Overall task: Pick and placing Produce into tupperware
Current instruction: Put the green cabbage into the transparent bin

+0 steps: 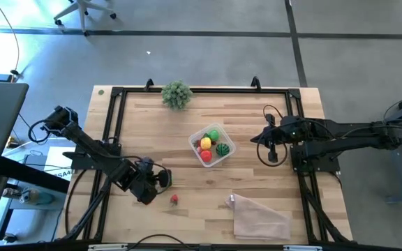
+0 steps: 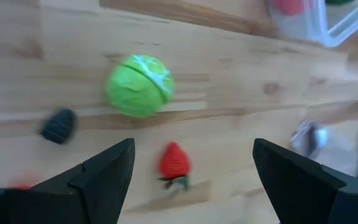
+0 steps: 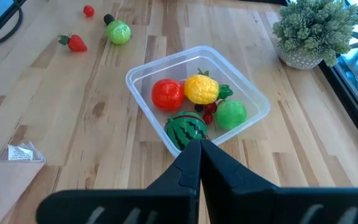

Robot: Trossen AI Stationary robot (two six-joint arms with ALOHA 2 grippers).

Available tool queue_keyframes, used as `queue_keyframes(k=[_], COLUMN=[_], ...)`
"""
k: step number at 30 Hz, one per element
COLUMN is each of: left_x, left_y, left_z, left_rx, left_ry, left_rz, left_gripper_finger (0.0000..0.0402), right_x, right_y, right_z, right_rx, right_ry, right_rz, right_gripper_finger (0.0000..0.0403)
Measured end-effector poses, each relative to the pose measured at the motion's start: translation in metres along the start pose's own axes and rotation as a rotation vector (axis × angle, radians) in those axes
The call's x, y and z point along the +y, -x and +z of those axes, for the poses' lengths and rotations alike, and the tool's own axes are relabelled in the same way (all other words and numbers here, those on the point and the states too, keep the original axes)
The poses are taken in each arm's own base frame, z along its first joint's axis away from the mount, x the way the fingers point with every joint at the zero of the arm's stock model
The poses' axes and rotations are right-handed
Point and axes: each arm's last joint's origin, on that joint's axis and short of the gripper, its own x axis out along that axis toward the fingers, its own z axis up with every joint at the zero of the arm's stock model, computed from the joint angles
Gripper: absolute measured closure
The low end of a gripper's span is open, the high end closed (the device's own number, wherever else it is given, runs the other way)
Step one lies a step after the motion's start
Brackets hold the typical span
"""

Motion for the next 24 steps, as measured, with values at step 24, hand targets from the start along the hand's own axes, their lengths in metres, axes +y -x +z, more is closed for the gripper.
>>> queue_keyframes(k=[24], left_x=[-0.015], left_y=[-0.034], left_z=[0.022], left_rx=[0.05], left_ry=[0.368], left_rz=[0.187], left_gripper_finger=[0.0085], right_x=[0.0], right_y=[0.0], right_z=[0.0], right_rx=[0.002], right_ry=[0.0], right_rz=[0.0], right_gripper_finger=[0.0402])
